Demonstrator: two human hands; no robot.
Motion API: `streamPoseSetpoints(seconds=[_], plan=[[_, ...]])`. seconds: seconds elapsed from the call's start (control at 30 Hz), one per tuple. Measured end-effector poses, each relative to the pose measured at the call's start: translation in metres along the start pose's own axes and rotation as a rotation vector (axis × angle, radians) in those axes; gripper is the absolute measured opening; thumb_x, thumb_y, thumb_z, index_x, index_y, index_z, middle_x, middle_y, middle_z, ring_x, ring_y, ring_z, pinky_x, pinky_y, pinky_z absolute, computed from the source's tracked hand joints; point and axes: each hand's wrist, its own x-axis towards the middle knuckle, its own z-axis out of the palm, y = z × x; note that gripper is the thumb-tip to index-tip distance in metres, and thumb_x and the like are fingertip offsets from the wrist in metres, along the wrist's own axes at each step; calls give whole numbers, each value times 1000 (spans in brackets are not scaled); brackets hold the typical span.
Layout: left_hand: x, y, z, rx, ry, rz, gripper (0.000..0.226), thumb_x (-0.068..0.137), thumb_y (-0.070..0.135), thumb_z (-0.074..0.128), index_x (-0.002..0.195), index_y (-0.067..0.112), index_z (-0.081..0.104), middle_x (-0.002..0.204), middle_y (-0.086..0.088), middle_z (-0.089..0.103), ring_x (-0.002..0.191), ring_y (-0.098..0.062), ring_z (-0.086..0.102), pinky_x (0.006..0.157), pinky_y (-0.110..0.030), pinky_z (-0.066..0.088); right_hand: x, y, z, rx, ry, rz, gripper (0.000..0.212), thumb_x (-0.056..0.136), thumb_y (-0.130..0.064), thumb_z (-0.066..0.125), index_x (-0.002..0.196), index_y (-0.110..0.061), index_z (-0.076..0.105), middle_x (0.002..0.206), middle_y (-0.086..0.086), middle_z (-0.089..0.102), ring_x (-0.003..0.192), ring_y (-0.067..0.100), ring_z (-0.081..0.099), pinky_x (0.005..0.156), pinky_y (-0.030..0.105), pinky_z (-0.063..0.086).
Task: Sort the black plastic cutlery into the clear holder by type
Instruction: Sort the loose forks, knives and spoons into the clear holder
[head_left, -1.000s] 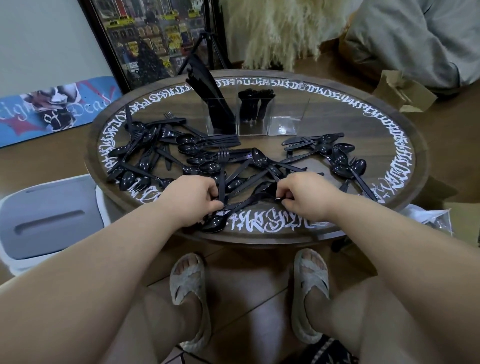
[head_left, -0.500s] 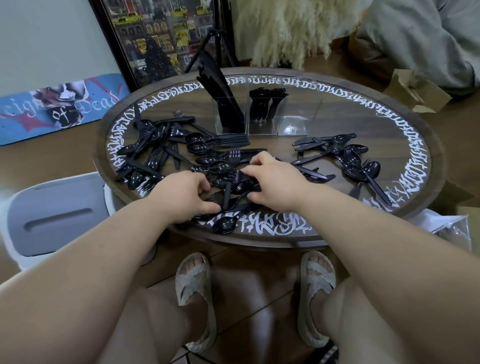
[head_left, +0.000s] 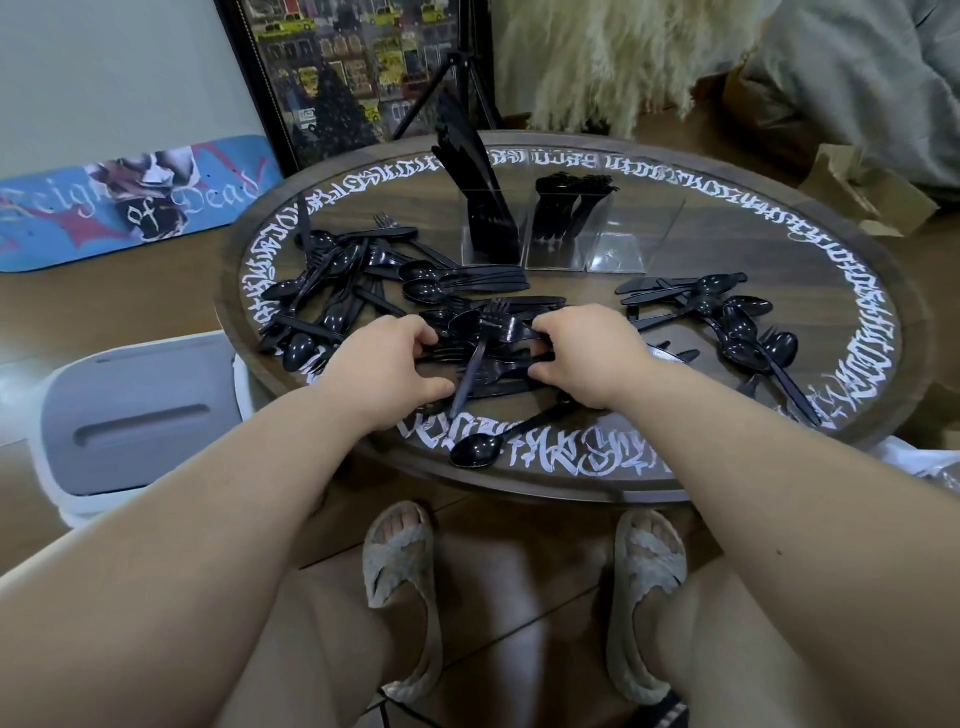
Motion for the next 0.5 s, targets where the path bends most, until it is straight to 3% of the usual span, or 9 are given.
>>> streamPoseSetpoints(seconds=[0.1, 0.2, 0.33, 0.5], plan=[[0, -3, -2, -1, 4, -13, 54, 79, 35, 75, 127, 21, 54, 120, 0, 56, 106, -16, 55, 89, -26, 41, -4, 7, -2, 24, -37, 51, 28, 87, -26, 63, 70, -27, 40, 69, -9, 43, 77, 22, 47, 64, 29, 36], [0, -1, -3, 10, 14, -16, 50, 81, 34, 73, 125, 22, 55, 117, 0, 56, 104, -17, 55, 89, -28, 42, -7, 14, -7, 48, -54, 83, 21, 89, -27, 61, 73, -21, 48, 74, -4, 50, 79, 25, 52, 65, 30, 38], [1, 8, -4, 6, 57, 6, 36, 85, 36, 68, 118, 24, 59, 109, 5, 54, 96, -14, 54, 85, -26, 42, -12, 24, -17, 170, 7, 197, 27, 87, -27, 61, 67, -17, 48, 67, -4, 49, 76, 25, 50, 63, 32, 36], [5, 32, 1, -31, 71, 63, 29, 89, 40, 61, 115, 26, 64, 108, 5, 58, 97, -14, 56, 90, -31, 46, -15, 26, -21, 692, 113, 358, 14, 85, -19, 67, 86, -5, 63, 70, -2, 55, 73, 19, 51, 72, 33, 45]])
